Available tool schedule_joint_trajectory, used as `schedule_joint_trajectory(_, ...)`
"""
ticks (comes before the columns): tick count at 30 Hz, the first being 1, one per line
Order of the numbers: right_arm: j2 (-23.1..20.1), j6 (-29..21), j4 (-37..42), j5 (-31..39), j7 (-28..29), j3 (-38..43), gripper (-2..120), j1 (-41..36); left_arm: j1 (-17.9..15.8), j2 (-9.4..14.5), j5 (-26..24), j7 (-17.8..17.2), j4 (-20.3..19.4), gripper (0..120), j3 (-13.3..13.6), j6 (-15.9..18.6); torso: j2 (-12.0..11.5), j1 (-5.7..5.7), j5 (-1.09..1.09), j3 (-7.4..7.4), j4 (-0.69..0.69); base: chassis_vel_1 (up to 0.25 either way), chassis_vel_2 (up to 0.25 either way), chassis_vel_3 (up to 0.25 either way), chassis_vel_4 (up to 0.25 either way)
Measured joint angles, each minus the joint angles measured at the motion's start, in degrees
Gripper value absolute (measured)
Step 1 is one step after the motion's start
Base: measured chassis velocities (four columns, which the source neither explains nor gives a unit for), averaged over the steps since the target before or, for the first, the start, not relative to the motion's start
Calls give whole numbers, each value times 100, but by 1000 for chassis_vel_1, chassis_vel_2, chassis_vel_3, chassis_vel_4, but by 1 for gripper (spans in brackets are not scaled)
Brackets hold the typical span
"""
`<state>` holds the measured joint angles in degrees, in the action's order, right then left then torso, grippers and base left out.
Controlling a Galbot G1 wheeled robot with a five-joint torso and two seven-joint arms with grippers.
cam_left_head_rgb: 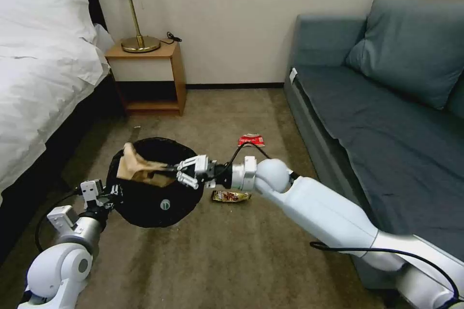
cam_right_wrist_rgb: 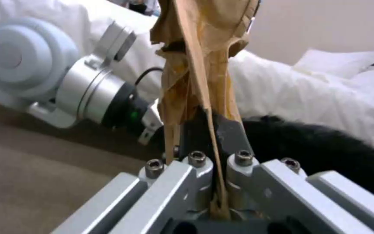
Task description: Pick up the trash bin, then pick up the garbage on the floor and place it into the trash bin.
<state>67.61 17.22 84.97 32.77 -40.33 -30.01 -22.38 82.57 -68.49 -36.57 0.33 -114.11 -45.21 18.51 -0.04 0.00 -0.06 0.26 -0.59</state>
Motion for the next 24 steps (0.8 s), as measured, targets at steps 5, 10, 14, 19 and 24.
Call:
schedule_joint_trajectory(5,218,70,-281,-61,1,-120,0,105,31,-3,-20,0,-78,1,-14,9,0,0,0,0,0,0,0,0,0)
schedule_joint_trajectory(10,407,257,-600,-238,98,-159,4,228,72,-18,-43,4,-138,1,-38,12,0,0,0,0,0,0,0,0,0)
schedule_joint_trajectory(14,408,293,-670,-314,101,-157,19,226,91,-17,-47,8,-162,1,-47,12,0,0,0,0,-1,0,0,0,0)
schedule_joint_trajectory(19,408,317,-713,-372,105,-151,35,179,92,-15,-53,8,-182,1,-42,13,0,0,0,0,-1,0,0,0,0)
schedule_joint_trajectory(24,394,335,-722,-385,132,-129,55,173,94,-11,-63,7,-197,1,-36,18,0,0,1,0,0,0,0,0,0)
